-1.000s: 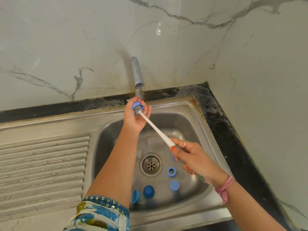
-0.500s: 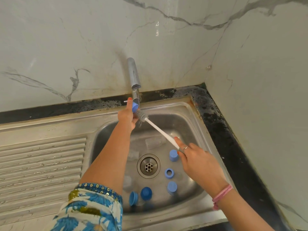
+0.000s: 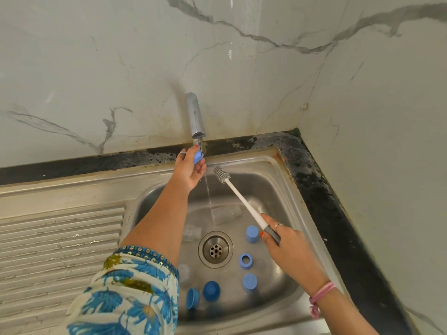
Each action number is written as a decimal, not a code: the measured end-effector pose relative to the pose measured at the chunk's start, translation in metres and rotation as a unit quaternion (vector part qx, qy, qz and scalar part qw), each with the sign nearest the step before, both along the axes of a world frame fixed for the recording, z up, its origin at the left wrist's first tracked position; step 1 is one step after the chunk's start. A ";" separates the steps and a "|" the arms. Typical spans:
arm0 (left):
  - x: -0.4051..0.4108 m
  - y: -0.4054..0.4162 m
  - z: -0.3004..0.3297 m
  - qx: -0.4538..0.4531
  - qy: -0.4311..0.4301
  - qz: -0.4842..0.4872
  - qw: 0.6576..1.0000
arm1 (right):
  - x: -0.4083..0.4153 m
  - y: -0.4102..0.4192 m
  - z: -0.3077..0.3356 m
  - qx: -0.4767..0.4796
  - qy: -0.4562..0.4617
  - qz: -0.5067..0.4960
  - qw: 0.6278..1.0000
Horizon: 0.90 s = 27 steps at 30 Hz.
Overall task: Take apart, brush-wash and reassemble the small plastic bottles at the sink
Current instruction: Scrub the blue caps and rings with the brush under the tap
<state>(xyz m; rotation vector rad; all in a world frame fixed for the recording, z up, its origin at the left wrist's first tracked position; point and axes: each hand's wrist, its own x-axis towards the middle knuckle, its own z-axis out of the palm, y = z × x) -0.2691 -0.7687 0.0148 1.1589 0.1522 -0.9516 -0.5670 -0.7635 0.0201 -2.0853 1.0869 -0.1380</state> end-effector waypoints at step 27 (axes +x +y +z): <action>-0.065 0.127 -0.014 0.250 -0.446 -0.036 0.859 | 0.003 0.034 0.005 -0.057 0.042 0.116 0.991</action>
